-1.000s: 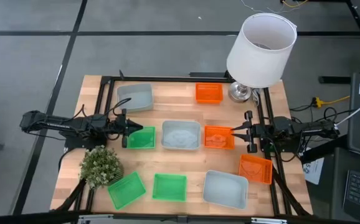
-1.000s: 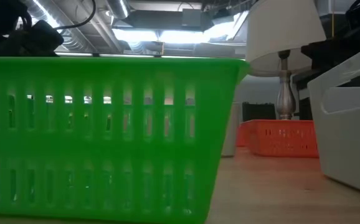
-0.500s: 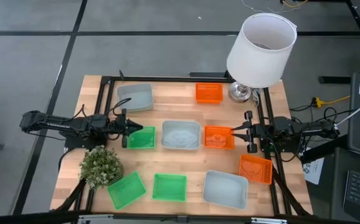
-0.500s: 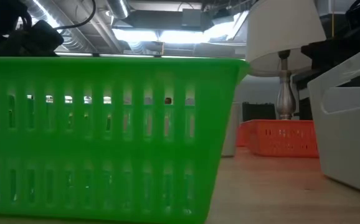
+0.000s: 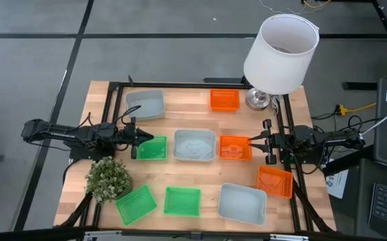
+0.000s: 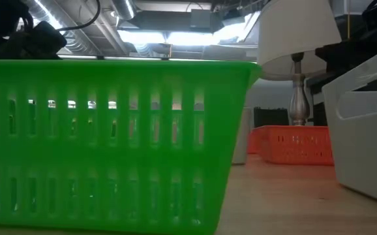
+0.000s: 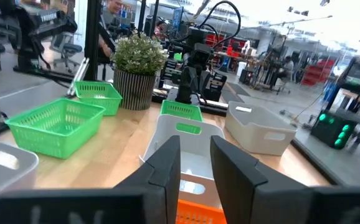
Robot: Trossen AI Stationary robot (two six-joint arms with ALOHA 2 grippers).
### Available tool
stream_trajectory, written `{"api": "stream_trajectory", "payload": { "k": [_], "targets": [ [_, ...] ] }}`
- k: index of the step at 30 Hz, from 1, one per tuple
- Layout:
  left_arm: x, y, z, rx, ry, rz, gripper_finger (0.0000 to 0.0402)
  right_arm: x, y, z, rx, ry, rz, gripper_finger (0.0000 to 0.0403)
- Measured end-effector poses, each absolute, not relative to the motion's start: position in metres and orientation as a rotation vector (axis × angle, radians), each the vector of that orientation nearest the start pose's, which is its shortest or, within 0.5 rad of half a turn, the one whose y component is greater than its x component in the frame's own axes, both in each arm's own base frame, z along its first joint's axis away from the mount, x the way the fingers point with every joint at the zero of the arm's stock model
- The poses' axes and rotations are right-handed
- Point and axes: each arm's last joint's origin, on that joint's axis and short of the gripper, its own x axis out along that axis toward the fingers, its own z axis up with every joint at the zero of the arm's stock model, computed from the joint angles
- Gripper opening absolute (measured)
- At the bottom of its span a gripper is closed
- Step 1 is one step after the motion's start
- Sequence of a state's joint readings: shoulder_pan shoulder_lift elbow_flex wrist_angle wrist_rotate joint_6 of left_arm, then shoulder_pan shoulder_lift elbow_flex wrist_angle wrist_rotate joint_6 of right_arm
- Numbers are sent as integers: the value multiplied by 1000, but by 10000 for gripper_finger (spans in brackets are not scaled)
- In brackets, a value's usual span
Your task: Stack baskets by color
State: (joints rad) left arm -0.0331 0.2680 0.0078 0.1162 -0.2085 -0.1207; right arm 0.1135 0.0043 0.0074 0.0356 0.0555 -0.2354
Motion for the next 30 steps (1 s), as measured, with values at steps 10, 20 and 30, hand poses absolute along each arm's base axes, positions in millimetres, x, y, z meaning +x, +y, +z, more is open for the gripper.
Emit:
{"api": "stream_trajectory", "payload": {
  "k": [10,20,30],
  "targets": [
    [113,2,154,-103,133,183,21,97,10,170,-181,-58,71,90],
    [113,2,155,-103,132,183,21,96,13,173,-12,-76,193,90],
    [113,2,155,-103,132,183,21,96,15,174,129,-76,246,90]
  ]
}}
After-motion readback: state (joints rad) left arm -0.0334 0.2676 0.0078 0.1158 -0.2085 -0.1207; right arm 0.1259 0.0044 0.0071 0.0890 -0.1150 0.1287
